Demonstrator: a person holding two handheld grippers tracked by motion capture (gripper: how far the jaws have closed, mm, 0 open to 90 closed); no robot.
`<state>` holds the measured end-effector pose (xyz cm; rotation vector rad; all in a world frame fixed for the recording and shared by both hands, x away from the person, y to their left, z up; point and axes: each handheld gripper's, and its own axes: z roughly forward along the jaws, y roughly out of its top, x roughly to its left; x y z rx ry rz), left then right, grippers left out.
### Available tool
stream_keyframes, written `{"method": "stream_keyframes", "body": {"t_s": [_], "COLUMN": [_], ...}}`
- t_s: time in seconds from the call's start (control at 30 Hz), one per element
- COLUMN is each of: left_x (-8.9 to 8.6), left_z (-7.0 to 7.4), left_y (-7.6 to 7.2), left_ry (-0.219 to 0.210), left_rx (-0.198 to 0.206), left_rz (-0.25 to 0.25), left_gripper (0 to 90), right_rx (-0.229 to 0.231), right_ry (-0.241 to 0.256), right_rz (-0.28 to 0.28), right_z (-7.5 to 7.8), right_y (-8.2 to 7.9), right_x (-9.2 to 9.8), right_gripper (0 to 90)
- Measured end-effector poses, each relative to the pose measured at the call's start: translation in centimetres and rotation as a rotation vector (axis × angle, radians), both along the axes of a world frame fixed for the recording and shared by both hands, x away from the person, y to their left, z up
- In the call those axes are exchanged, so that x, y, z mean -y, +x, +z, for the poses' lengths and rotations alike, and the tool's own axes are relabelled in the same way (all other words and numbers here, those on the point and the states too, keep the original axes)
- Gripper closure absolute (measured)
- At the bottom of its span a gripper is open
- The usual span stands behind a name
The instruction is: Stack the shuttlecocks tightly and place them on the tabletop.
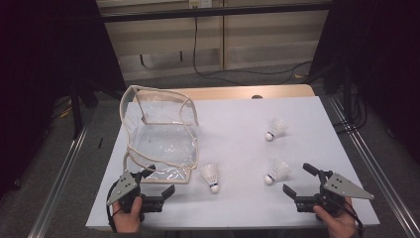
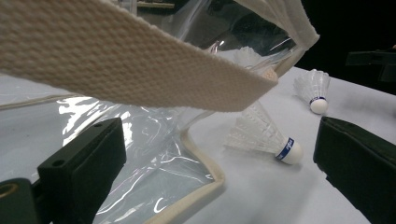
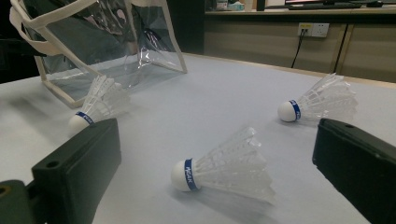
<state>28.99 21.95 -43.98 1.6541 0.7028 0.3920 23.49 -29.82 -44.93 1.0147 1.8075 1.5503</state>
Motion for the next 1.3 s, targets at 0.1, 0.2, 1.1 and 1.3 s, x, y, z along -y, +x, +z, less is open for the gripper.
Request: {"method": "stream_keyframes", "body": {"t_s": [0.1, 0.2, 1.1, 1.3], "left_x": [0.2, 0.3, 2.4, 3.0], "left_z": [0.0, 0.0, 0.3, 0.3], "left_y": [-0.1, -0.2, -0.8, -0.9], "left_ry": [-0.001, -0.005, -0.006, 0.004], "left_rx": [0.000, -0.003, 0.000, -0.001], "left_rz": [-0.006, -0.007, -0.048, -0.065], "left_gripper": [2.3, 2.2, 1.9, 1.7], "right_rx": [0.002, 0.001, 0.001, 0.002], "right_ry": [-0.002, 0.000, -0.011, -0.010], "right_rz": [0.001, 0.002, 0.009, 0.010], "right_z": [0.0, 0.0, 0.0, 0.0], "right_y": [0.0, 0.0, 0.1, 0.2], "right_x": [0.0, 0.0, -0.2, -0.3], "right_gripper": [0.7, 0.7, 0.9, 0.9]}}
